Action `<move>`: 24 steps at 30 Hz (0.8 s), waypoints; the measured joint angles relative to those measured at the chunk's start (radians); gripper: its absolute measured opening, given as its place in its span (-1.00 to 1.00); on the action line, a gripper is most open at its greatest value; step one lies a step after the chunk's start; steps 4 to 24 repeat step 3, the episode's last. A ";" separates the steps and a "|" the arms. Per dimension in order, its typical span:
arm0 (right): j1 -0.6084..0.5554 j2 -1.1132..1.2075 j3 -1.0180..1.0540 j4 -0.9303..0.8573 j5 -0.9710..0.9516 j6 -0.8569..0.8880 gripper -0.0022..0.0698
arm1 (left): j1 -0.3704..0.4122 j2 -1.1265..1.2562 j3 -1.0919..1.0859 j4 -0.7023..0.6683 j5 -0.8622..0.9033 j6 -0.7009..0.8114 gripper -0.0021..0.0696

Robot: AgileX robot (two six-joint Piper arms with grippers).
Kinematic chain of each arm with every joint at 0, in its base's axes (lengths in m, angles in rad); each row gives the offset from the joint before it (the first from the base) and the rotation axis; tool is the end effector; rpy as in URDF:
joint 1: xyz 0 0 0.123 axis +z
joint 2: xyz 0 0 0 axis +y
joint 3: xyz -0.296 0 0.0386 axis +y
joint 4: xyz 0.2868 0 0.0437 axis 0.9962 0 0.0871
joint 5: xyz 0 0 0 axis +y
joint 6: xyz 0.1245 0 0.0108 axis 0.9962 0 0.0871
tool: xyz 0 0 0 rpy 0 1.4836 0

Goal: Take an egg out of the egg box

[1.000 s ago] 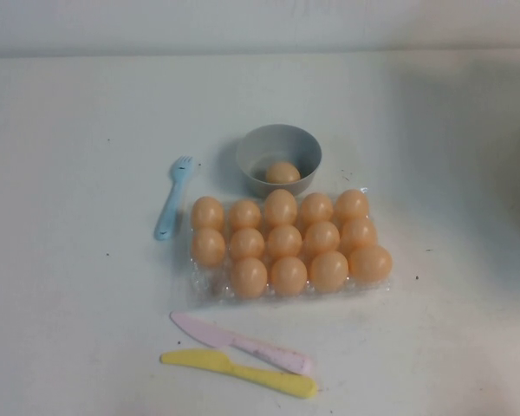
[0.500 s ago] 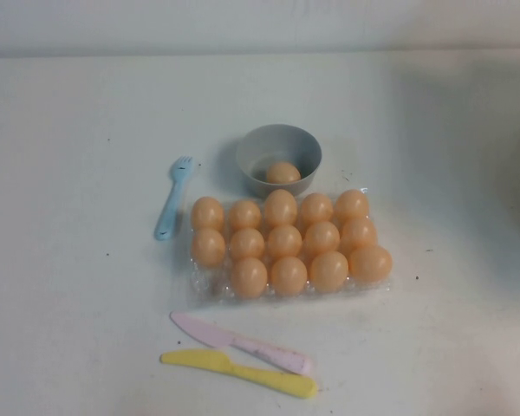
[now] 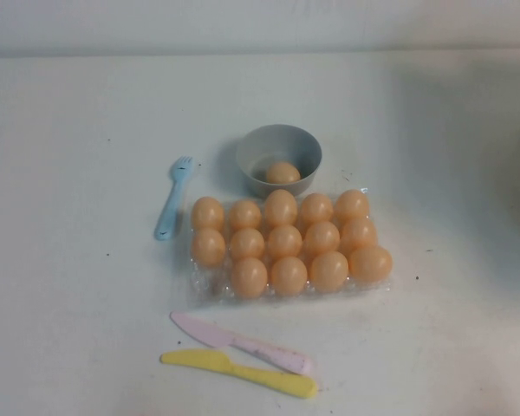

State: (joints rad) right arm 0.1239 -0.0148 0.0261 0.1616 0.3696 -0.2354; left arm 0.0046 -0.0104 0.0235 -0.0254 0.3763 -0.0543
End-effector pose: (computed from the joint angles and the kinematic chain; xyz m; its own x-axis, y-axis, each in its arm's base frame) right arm 0.1085 0.0208 0.1620 -0.2670 -0.1182 -0.9564 -0.2019 0.9773 -0.0644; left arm 0.1102 -0.0007 0.1612 -0.2969 -0.0792 -0.9516 -0.0189 0.9968 -0.0771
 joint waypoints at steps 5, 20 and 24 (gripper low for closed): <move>0.000 0.000 0.000 0.000 0.000 0.000 -0.99 | 0.000 0.000 0.000 0.000 0.000 0.000 -0.95; 0.000 0.000 0.000 0.000 0.000 0.000 -0.99 | 0.000 0.000 0.000 0.000 0.000 0.000 -0.95; 0.000 0.000 0.000 0.000 0.000 0.000 -0.99 | 0.000 0.000 0.000 0.000 0.000 0.000 -0.95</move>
